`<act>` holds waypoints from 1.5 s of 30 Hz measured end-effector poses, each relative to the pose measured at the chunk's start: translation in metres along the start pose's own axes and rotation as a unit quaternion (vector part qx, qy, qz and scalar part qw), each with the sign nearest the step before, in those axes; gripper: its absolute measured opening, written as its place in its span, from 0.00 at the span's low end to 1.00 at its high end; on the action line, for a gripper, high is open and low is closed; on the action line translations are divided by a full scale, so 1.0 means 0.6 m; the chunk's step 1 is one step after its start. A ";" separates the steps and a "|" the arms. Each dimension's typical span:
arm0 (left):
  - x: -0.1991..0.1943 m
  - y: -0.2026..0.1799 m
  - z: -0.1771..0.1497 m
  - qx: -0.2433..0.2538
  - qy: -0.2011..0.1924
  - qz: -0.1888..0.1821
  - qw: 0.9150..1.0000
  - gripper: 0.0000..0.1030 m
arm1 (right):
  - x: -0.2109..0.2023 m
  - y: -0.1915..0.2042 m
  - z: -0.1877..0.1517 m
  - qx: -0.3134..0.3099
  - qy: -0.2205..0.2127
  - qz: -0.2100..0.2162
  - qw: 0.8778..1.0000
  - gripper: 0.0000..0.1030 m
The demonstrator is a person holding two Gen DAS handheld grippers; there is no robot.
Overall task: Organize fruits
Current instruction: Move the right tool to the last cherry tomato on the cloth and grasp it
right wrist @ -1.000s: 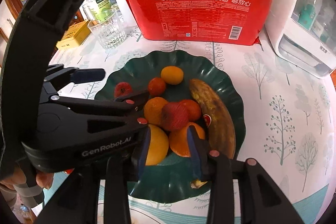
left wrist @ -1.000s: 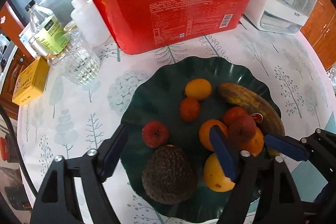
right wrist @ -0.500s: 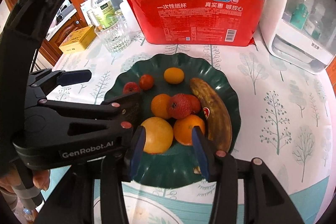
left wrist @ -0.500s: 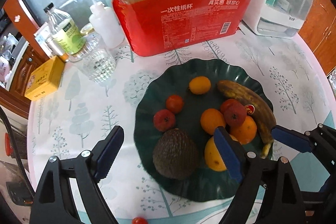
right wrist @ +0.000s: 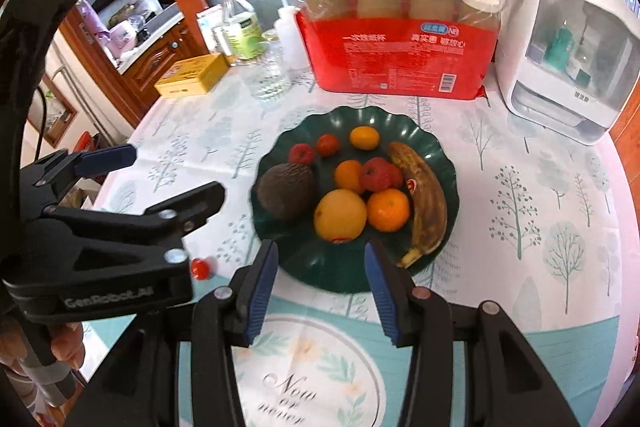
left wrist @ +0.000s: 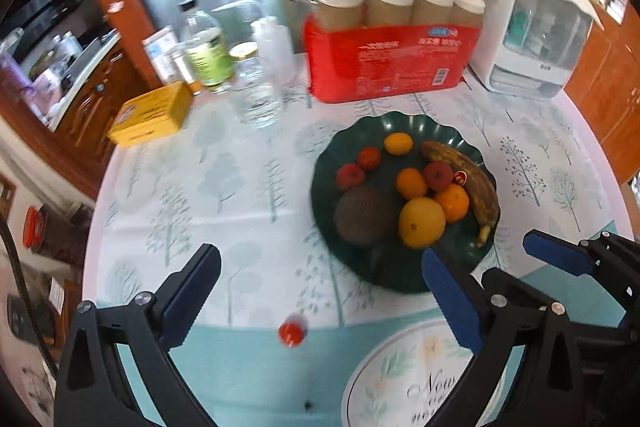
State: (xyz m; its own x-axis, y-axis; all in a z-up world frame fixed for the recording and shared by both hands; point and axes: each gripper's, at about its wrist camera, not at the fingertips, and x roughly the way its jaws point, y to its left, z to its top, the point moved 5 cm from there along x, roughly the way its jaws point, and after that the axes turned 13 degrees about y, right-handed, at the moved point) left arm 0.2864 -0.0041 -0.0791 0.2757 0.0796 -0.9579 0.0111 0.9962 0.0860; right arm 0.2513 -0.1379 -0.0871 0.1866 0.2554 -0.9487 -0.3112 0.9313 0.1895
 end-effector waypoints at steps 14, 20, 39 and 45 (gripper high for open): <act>-0.095 0.138 -0.128 -0.067 -0.035 0.020 0.997 0.98 | -0.023 0.111 -0.030 -0.039 -0.004 0.008 0.999 0.44; -0.073 0.190 -0.167 -0.072 -0.046 0.029 0.996 0.98 | 0.032 0.159 -0.026 -0.037 0.007 0.001 0.999 0.44; 0.114 0.267 -0.205 -0.080 0.011 -0.018 0.997 0.98 | 0.235 0.235 -0.027 -0.024 0.069 -0.002 0.997 0.44; 0.144 0.271 -0.204 -0.071 0.023 -0.032 0.997 0.98 | 0.270 0.242 -0.016 -0.026 0.077 -0.022 0.996 0.44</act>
State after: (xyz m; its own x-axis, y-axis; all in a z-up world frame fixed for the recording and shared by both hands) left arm 0.1943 0.1690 -0.1814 0.2348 0.0141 -0.9719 -0.1107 0.9938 -0.0123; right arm 0.2272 0.0358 -0.2156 0.0578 0.1684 -0.9840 -0.3547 0.9248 0.1375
